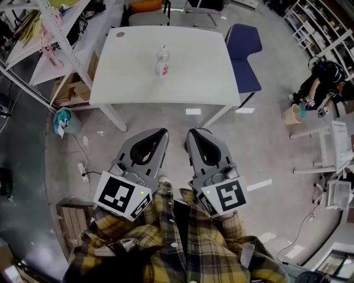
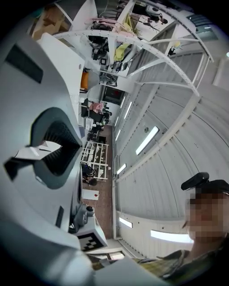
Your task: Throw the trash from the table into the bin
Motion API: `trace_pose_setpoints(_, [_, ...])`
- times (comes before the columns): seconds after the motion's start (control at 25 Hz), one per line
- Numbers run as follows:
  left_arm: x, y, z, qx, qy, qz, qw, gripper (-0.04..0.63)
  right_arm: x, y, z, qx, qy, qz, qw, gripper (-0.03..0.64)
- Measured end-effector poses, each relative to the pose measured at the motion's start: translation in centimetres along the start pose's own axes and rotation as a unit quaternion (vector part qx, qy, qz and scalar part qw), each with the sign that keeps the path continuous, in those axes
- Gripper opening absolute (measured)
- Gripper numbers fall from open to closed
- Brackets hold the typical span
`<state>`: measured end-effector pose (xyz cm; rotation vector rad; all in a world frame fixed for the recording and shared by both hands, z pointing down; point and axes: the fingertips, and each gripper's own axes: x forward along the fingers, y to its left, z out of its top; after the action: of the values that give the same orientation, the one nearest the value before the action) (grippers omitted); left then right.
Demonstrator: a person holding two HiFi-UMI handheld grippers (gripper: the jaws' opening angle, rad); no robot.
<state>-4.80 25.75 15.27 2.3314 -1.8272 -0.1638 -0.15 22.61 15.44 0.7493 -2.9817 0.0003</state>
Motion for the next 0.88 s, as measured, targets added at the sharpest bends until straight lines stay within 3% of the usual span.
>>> trace_pose_setpoints(0.44, [-0.3,0.3,-0.2,-0.009,-0.01,0.025,0.9996,0.006,0.1,0.5,-0.9,-0.007,0.008,0.026,1.0,-0.002])
trace_pose_setpoints(0.88, [2.9,8.1,1.1,-0.009,-0.001,0.004,0.9999,0.006,8.2,-1.5,-1.3,0.02,0.03,-0.002,0.999,-0.002])
